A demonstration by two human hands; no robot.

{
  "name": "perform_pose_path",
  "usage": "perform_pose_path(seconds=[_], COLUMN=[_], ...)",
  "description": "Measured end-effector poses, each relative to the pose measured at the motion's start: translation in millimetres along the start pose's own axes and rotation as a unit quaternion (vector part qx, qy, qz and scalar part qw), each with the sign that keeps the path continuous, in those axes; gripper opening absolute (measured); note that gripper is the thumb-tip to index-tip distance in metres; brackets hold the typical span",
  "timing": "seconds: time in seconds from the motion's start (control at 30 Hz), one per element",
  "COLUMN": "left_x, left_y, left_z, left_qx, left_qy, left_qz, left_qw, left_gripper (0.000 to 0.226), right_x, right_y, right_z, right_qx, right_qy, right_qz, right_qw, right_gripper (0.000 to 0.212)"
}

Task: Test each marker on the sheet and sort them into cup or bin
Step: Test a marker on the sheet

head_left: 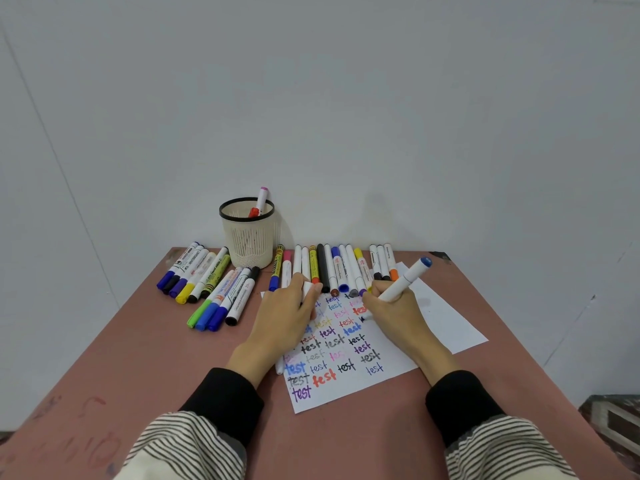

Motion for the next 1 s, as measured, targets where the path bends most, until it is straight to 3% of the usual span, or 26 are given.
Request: perform_pose_path(seconds=[1.0], left_x=[1], left_y=[0], left_z=[0], left_qx=[0.0], left_qy=[0.008], left_qz=[0.008], left_qw=[1.0], left_gripper=[0.029], right_x=[-7], right_y=[0], right_z=[3], right_qx=[0.001], right_qy=[-0.032], right_qz=[-0.004], right_qw=[0.999], right_gripper=[0.04])
Point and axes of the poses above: each hand's wrist, its own z-axis towards the middle knuckle, its own x-axis out of the palm, y = z × x, the point moved 9 cm from there along z, towards the middle knuckle, and after that the axes turned 7 degrees about -y, right-handed, at the moved point
